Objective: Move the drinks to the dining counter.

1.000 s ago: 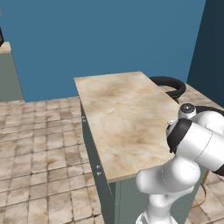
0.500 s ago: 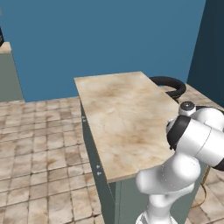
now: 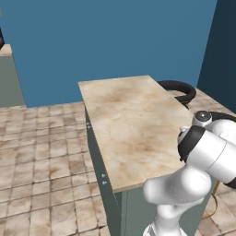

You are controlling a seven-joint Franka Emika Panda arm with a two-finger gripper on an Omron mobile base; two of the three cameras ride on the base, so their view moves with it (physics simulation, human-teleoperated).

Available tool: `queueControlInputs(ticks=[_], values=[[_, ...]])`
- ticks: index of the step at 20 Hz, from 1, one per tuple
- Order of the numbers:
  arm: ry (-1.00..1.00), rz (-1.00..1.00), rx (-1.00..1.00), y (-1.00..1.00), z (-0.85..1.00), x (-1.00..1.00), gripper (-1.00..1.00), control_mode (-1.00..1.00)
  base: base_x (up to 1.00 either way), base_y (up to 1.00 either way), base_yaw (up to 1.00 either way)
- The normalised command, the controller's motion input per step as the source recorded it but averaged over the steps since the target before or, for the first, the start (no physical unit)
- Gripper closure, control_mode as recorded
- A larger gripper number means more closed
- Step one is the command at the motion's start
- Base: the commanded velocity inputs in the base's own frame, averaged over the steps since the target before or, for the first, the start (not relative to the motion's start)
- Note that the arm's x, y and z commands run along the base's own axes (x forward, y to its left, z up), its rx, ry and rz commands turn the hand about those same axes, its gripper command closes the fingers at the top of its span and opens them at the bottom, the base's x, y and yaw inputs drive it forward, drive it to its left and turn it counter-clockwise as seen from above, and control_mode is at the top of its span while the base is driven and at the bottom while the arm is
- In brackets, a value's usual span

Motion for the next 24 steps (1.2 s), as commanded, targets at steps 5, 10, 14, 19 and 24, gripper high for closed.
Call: queueControlInputs(ticks=[5,10,14,19,24], values=[[-0.13,0.00,-0.05,0.04,-0.22,-0.18,1.00,-1.00,0.00,0.00,0.00],[-0.17,0.00,-0.07,0.11,-0.17,-0.06,1.00,-1.00,0.00,0.00,0.00],[-0.14,0.00,-0.05,0.17,-0.11,-0.01,1.00,-1.00,0.00,0.00,0.00],[-0.05,0.00,-0.01,0.16,-0.06,-0.08,1.00,-1.00,0.00,0.00,0.00],[0.01,0.00,0.00,0.15,-0.12,-0.06,1.00,-1.00,0.00,0.00,0.00]])
